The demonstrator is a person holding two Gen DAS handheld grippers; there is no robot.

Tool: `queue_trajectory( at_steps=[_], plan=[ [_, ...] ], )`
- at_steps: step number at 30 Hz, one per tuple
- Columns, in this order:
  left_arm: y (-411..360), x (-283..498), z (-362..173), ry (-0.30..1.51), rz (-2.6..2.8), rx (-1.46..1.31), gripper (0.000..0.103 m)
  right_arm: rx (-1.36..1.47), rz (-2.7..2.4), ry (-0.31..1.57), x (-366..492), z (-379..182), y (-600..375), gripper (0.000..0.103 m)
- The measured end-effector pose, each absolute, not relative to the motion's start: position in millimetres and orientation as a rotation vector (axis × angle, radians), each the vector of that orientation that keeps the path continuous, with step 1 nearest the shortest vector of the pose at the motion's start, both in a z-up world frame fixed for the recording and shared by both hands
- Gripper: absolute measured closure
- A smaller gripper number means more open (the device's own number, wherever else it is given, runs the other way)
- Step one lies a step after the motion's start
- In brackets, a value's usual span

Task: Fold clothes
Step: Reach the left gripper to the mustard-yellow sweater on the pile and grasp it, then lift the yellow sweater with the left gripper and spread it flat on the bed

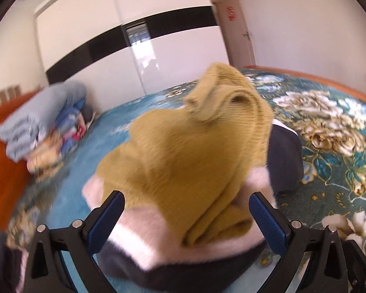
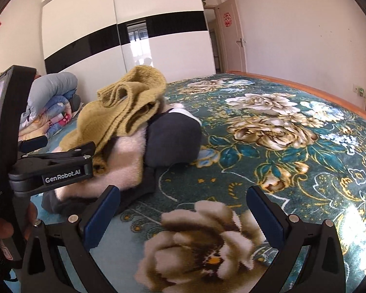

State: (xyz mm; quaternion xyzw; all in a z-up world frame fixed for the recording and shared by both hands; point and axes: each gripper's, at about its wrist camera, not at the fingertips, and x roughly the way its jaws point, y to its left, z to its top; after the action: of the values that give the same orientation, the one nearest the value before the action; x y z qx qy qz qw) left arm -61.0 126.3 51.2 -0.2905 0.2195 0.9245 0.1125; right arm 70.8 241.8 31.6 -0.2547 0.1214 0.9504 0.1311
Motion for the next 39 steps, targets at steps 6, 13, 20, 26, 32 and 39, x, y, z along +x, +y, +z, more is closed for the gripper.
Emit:
queue_trajectory(
  at_steps=[6, 13, 20, 26, 32, 39],
  plan=[
    [161, -75, 41, 0.924, 2.796, -0.781, 0.004, -0.765, 2.731, 0.470, 71, 28, 265, 0.000],
    [136, -84, 64, 0.538, 2.839, -0.884, 0.094, -0.754, 2.758, 0.538, 73, 29, 269, 0.000],
    [87, -33, 132, 0.373, 2.876, -0.712, 0.095, -0.749, 2.728, 0.606, 78, 24, 281, 0.000],
    [6, 50, 172, 0.219, 2.825, -0.631, 0.095, -0.709, 2.679, 0.730, 93, 21, 296, 0.000],
    [-56, 133, 144, 0.210, 2.753, -0.718, 0.095, -0.672, 2.676, 0.859, 104, 20, 299, 0.000],
    [-80, 206, 96, 0.176, 2.580, -0.882, 0.095, -0.696, 2.804, 0.933, 102, 24, 278, 0.000]
  ],
)
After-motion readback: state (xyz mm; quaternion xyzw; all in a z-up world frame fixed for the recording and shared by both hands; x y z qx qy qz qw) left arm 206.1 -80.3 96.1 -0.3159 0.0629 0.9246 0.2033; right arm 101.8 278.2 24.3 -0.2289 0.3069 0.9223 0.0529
